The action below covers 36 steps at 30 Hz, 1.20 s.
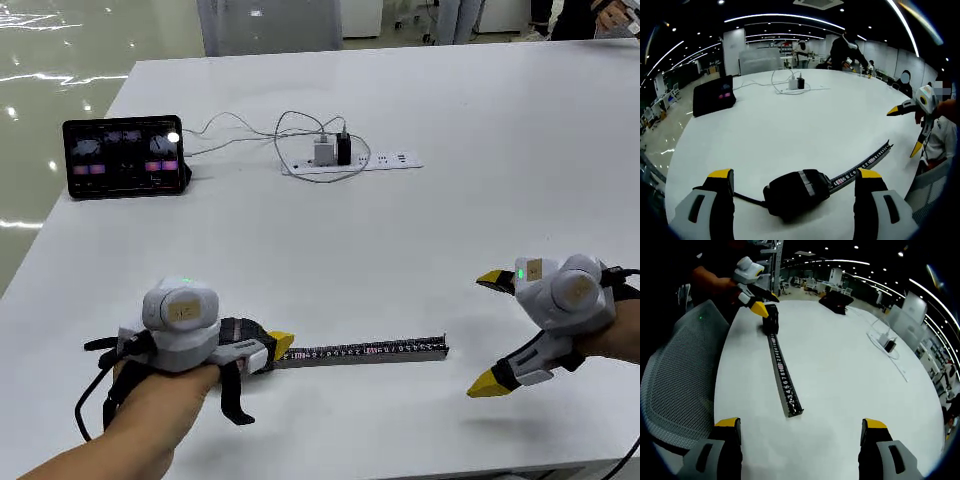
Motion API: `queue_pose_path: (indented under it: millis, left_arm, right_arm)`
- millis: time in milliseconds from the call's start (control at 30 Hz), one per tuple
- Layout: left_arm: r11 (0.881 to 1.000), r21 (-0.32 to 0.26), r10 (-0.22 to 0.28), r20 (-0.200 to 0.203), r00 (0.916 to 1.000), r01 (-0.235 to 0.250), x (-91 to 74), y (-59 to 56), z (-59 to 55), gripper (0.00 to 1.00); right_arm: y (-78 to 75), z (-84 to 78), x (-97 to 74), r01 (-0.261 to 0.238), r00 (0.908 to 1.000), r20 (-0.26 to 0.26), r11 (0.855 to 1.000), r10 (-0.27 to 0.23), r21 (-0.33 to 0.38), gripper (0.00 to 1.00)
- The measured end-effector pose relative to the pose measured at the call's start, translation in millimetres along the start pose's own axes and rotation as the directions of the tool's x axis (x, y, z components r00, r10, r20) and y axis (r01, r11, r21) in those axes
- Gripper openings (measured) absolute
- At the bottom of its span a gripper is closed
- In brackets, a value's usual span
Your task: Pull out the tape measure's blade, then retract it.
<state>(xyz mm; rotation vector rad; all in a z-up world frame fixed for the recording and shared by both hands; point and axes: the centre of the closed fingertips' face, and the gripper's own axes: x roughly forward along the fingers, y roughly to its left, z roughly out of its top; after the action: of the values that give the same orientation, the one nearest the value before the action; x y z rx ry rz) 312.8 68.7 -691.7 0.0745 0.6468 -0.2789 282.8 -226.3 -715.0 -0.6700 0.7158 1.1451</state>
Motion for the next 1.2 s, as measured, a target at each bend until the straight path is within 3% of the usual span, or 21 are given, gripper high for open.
queue_pose_path:
  millis: [167,267,433,600,833,1067,1200]
  left_arm:
    - [0.998,-0.056,0.043,0.042,0.9982,-0.041,1.7,8.8,-2.8,0.99]
    - [0.997,-0.056,0.061,0.059,0.9964,-0.057,2.9,9.9,-5.9,0.99]
    - [0.993,-0.099,0.075,0.083,0.9937,-0.067,5.5,12.7,-8.6,0.99]
    - [0.993,-0.092,0.080,0.091,0.9926,-0.072,6.7,11.4,-10.6,0.99]
    - [0.995,-0.085,0.063,0.143,0.9877,-0.051,6.5,5.4,-4.5,0.99]
    - [0.996,-0.067,0.058,0.133,0.9894,-0.050,7.3,2.0,-8.1,0.99]
    - [0.997,-0.067,0.057,0.157,0.9860,-0.047,7.2,0.4,-3.8,0.99]
  right_arm:
    - [-3.2,1.3,11.9,-0.038,0.9988,-0.031,0.999,0.037,-0.037,0.99]
    - [-3.5,0.0,18.5,-0.061,0.9968,-0.054,0.997,0.059,-0.044,0.99]
    - [-0.3,-3.0,28.8,-0.111,0.9898,-0.099,0.991,0.103,-0.078,0.93]
    - [2.0,-1.8,35.4,-0.151,0.9823,-0.126,0.984,0.139,-0.098,0.81]
    - [5.1,-1.9,37.0,-0.205,0.9692,-0.160,0.973,0.187,-0.103,0.47]
    - [9.5,-1.7,39.7,-0.241,0.9593,-0.184,0.961,0.214,-0.136,0.30]
    - [11.4,-5.8,40.4,-0.252,0.9540,-0.206,0.954,0.218,-0.160,0.23]
